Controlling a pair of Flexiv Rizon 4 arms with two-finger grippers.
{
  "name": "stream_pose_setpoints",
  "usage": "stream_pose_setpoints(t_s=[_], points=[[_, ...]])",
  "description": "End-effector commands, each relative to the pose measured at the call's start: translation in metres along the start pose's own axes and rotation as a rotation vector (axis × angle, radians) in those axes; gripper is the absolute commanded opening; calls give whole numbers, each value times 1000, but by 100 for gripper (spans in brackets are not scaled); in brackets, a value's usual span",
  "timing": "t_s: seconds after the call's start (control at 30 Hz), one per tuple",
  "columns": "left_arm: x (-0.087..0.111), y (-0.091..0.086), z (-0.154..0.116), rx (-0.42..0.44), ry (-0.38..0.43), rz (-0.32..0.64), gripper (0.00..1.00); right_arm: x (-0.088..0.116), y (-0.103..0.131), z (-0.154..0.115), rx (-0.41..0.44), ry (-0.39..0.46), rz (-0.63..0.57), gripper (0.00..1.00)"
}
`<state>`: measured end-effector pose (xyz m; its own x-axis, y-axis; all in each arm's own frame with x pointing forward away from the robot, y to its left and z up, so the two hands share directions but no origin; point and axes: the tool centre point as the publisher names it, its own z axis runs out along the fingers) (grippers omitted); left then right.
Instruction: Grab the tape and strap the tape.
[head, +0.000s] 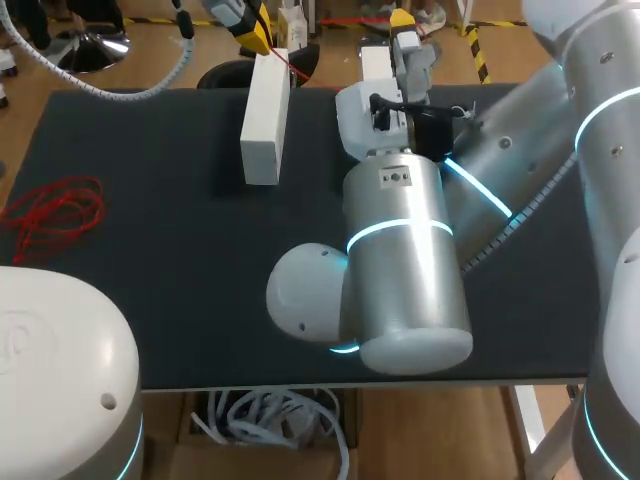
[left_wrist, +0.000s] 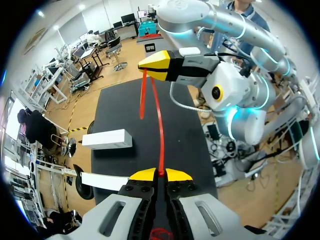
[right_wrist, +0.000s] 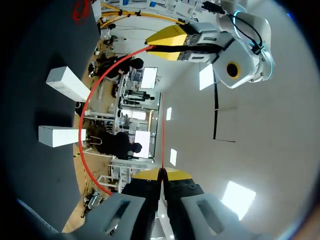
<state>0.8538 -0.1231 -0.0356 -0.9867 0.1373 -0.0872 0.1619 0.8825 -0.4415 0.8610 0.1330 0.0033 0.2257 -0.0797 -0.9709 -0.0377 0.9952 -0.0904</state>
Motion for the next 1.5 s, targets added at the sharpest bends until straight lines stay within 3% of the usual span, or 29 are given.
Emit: stream_pose_setpoints(t_s=[0.03,0.73,1.5], points=[[0,0,-1,-4,0,-2,0,-4,2,-31,39,1,-3,0],[0,0,-1,-4,0,-2,0,-11,-25,-51,110,-23,-37,0],[0,0,-1,-4,0,-2,0,-2,32,-44,65,-10,-8,0]])
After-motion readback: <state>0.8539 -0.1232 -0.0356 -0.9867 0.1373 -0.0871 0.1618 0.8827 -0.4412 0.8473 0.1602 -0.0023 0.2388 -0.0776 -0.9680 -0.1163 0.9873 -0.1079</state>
